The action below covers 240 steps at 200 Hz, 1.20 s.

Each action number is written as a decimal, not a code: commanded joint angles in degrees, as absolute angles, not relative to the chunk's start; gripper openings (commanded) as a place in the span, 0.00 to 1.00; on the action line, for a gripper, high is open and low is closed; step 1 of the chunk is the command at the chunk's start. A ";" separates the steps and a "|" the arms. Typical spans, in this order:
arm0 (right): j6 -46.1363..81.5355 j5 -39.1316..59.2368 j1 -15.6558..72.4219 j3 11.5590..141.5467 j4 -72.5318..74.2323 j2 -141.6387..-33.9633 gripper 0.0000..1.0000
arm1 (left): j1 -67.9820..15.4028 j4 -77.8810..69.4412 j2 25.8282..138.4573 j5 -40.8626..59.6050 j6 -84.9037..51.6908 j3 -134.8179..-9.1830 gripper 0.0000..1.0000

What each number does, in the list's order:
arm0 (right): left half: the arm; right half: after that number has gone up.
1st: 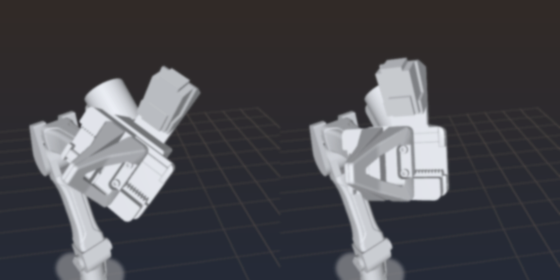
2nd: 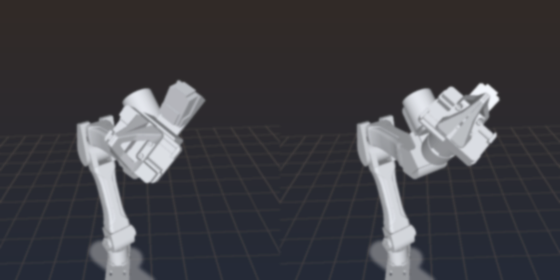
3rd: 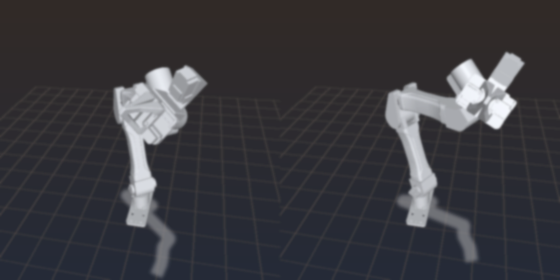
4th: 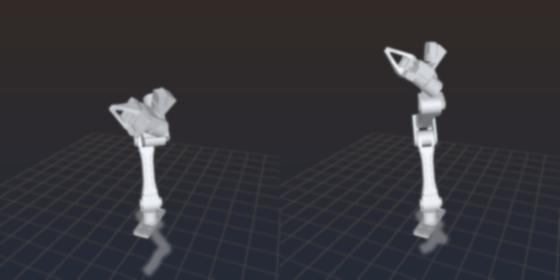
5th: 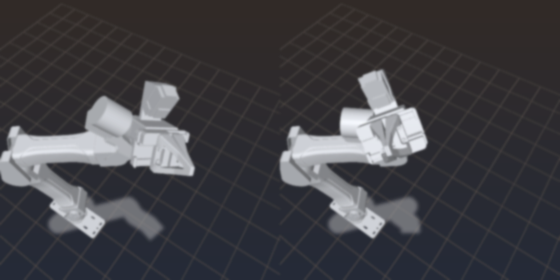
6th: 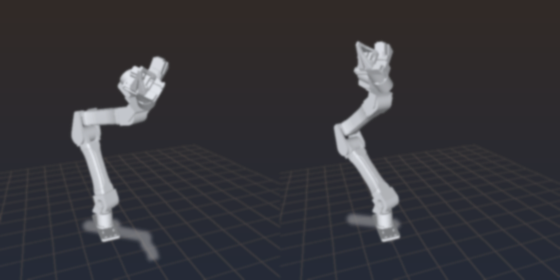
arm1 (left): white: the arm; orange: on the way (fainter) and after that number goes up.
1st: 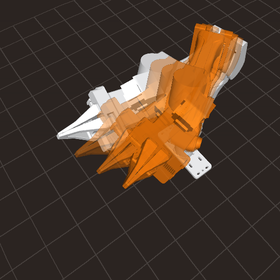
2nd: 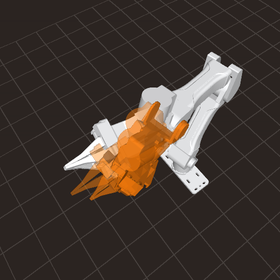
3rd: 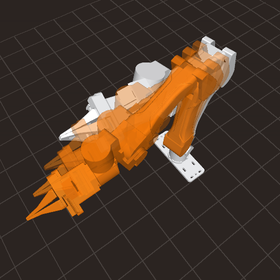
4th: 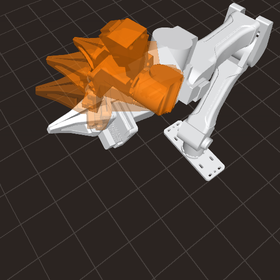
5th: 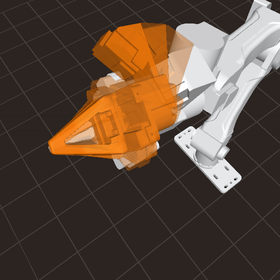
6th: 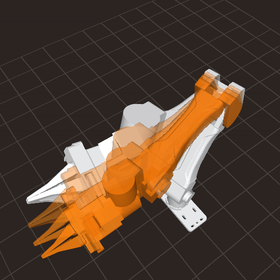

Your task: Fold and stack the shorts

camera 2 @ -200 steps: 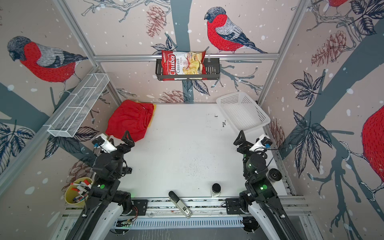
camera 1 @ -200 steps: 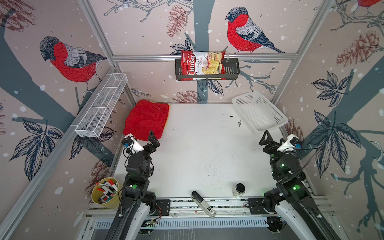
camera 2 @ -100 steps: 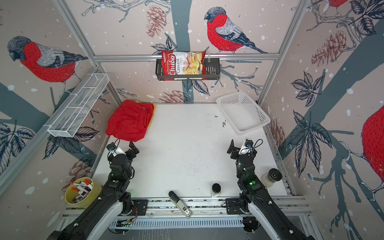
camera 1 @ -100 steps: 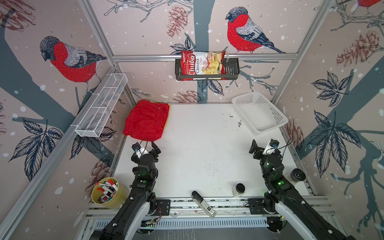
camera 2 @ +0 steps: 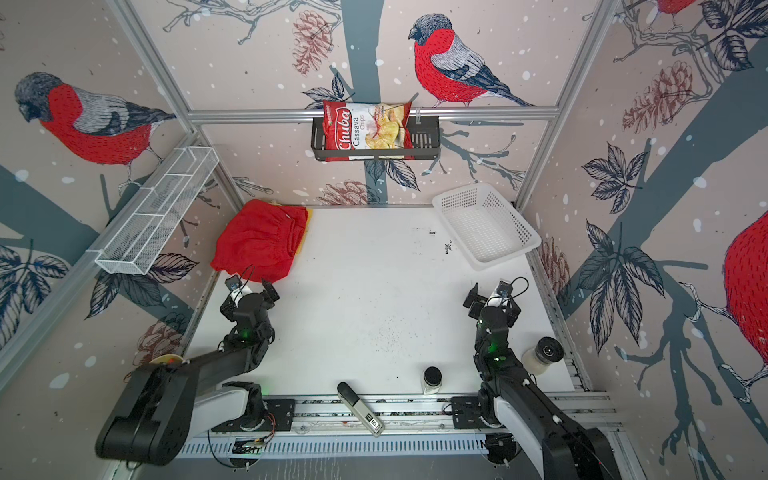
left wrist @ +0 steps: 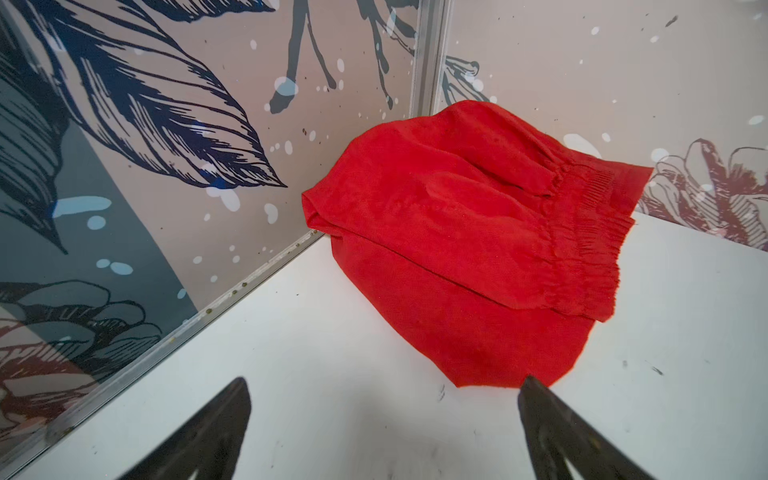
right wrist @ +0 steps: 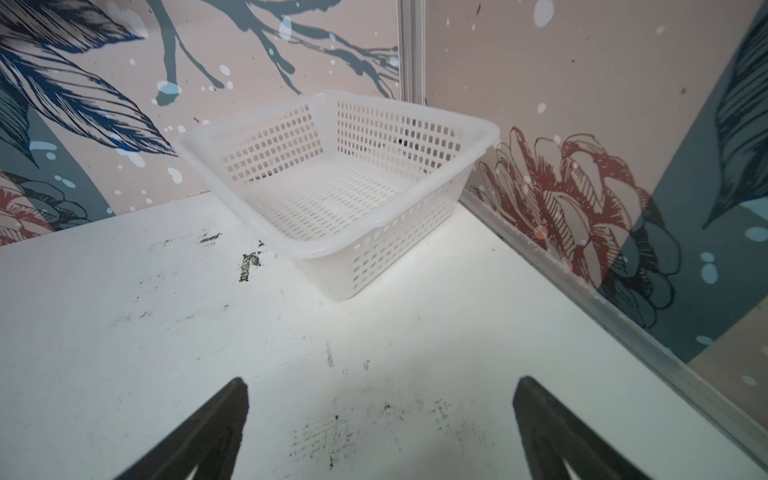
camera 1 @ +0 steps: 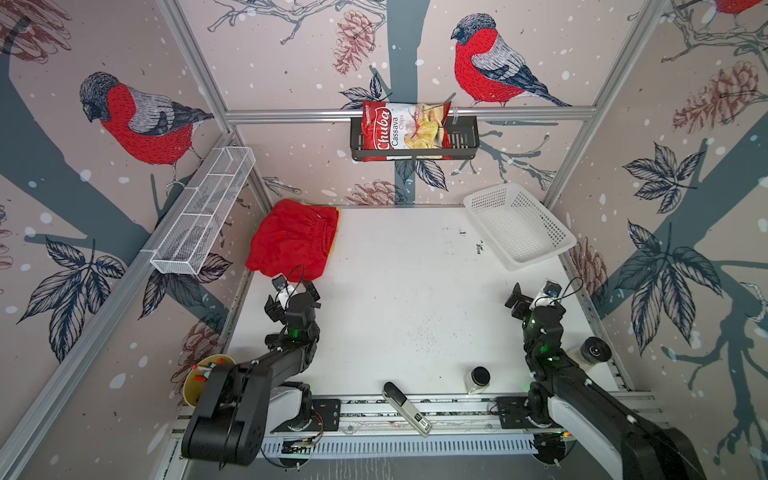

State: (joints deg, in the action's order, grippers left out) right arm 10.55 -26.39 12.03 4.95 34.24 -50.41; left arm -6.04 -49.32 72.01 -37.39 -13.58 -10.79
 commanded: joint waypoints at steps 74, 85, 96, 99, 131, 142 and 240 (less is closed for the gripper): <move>12.11 -28.86 10.87 6.49 55.44 -64.03 1.00 | -6.06 -99.74 85.90 -33.80 -3.47 0.93 0.99; 12.14 -27.43 10.34 6.12 55.72 -63.60 0.99 | -6.15 -96.58 85.73 -30.29 -2.01 -0.60 0.99; 12.13 -26.11 9.79 5.85 55.85 -63.25 0.99 | -6.15 -93.08 86.44 -25.50 -0.17 -2.94 0.99; 12.18 -25.70 9.64 5.74 55.99 -63.21 0.99 | -6.13 -91.18 86.73 -23.75 0.09 -3.84 0.99; 6.30 -22.13 7.01 4.22 63.80 -65.46 1.00 | -5.13 -82.74 88.75 -16.44 1.54 -8.82 0.99; 6.15 -23.02 5.82 5.44 65.53 -68.35 1.00 | -4.86 -83.84 89.29 -15.68 1.93 -8.63 0.99; 3.13 2.28 -1.67 13.66 67.84 -85.77 1.00 | -1.63 -77.04 88.97 -14.14 -1.69 -11.97 0.99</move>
